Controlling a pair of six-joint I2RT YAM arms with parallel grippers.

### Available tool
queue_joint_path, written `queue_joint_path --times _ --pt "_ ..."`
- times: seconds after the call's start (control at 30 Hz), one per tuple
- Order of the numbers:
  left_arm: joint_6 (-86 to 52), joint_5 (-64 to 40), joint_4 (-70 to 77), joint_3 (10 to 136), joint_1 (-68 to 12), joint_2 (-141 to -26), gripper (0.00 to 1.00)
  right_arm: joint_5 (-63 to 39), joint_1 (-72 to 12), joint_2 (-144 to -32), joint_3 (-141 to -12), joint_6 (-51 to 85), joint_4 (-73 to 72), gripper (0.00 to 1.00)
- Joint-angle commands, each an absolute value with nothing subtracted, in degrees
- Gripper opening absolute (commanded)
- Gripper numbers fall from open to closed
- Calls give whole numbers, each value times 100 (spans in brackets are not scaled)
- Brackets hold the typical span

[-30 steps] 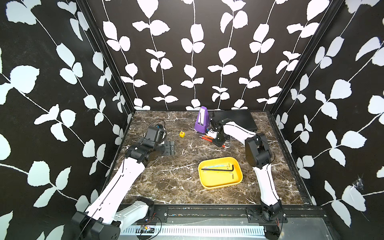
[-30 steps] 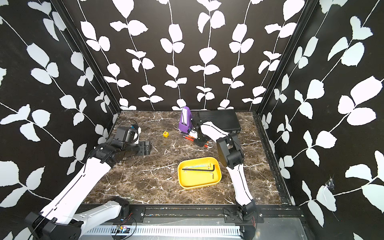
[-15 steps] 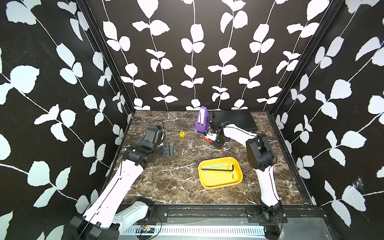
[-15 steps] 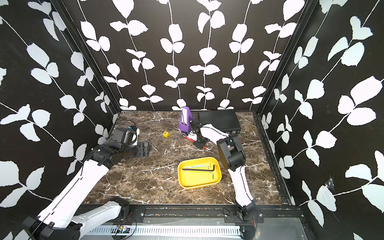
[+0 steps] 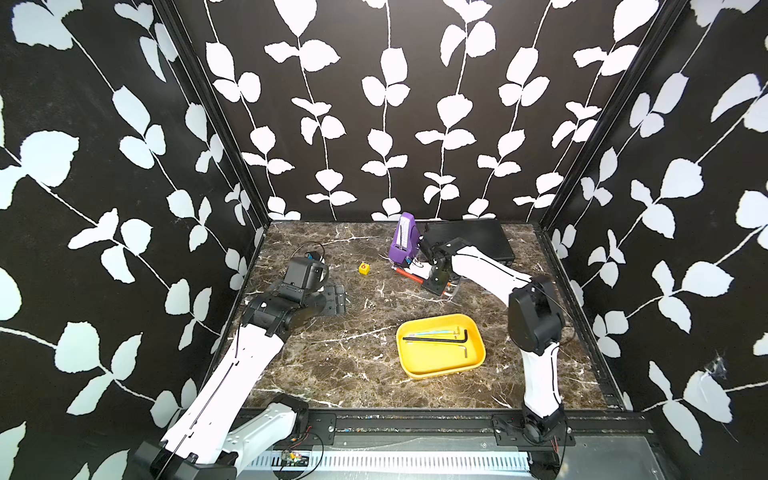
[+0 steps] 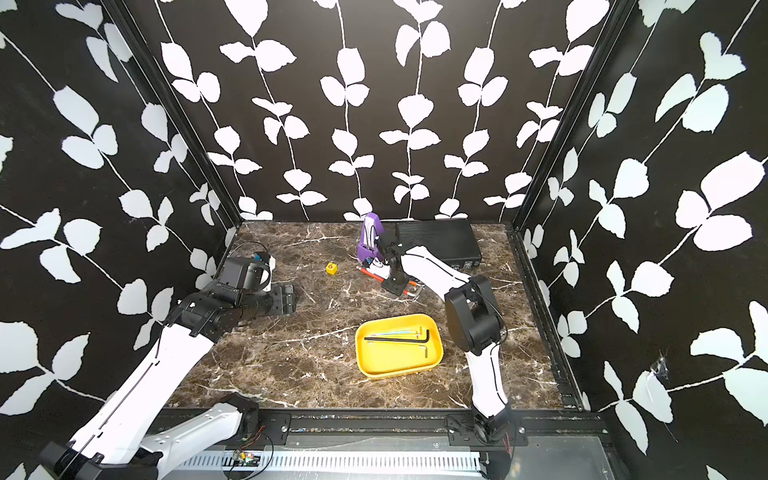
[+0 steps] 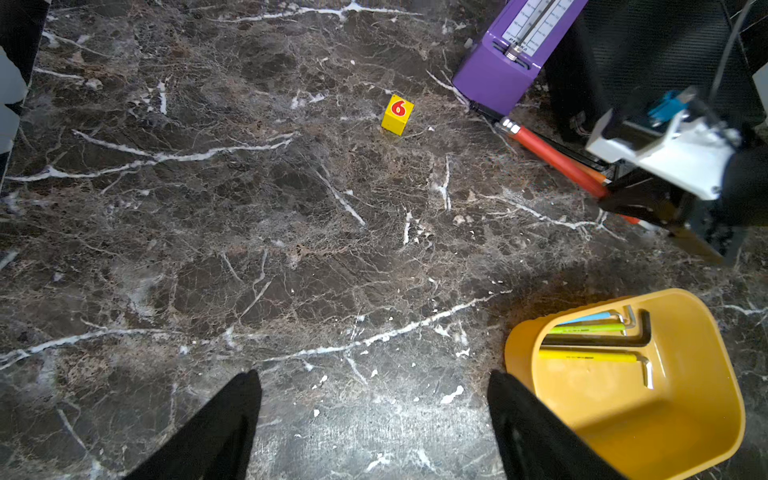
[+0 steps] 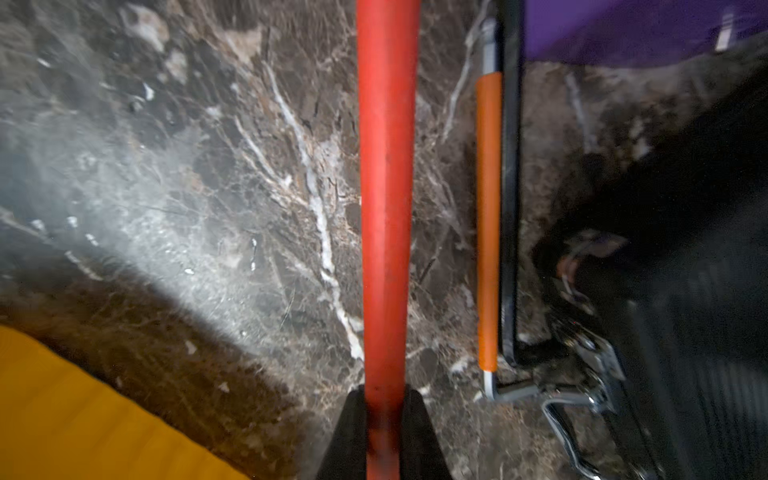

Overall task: Put the hex key on the desktop into the storage box
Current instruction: Pick up the Allen key from the center of the board, then place the Allen key in the storage box.

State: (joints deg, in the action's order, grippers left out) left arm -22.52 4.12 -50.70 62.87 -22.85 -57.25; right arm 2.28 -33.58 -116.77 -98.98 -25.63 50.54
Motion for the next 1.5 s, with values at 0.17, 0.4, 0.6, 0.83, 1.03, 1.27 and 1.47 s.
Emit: queue_joint_path --times 0.17,0.4,0.6,0.83,1.03,1.27,1.47 --pt "-2182 576 -5003 6302 -2303 -5612 86 290 -3748 -10423 -9470 -2088 5733 0" --pt "-2164 518 -4853 6224 -2298 -5613 87 318 -4359 -9221 -8086 -1666 5661 0" --pt "-2135 502 -4799 6214 -2303 -5644 86 443 -4871 -8453 -7173 -1339 5728 0" --pt "-2143 527 -4840 6211 -2303 -5592 87 445 -5203 -8461 -6650 -1048 5869 0" --pt "-2203 535 -4884 6196 -2303 -5536 86 448 -5202 -8665 -6539 -1058 5769 0" --pt "-2224 549 -4913 6222 -2298 -5520 86 381 -5210 -8930 -6601 -1158 5799 0" --pt "-2239 561 -4931 6223 -2303 -5505 86 352 -5218 -8889 -6456 -1127 5859 0"
